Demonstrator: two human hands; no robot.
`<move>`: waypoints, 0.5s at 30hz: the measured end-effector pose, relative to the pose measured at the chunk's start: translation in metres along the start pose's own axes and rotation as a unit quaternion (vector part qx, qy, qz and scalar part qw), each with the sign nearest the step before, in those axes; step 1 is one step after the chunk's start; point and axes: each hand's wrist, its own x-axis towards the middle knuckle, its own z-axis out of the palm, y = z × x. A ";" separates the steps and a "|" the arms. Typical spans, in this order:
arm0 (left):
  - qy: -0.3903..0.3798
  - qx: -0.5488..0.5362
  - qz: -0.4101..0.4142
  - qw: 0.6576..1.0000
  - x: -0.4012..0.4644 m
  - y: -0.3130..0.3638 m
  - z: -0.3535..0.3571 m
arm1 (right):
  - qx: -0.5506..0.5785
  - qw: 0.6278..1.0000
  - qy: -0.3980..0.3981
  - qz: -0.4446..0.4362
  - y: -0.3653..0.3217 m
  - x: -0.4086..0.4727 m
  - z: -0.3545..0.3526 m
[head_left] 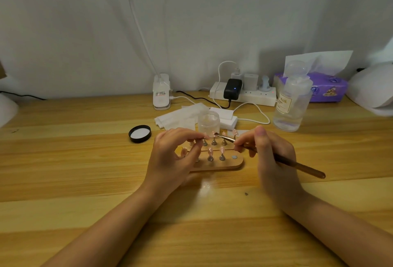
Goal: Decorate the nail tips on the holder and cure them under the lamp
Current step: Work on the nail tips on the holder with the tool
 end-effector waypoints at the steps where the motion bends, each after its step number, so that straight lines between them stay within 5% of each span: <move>1: 0.003 -0.001 -0.001 1.000 0.000 0.000 0.000 | 0.000 1.000 0.001 0.001 0.000 0.000 -0.001; 15: 0.002 -0.029 -0.034 0.999 0.001 0.003 -0.001 | -0.077 0.984 -0.042 -0.155 0.003 0.000 0.003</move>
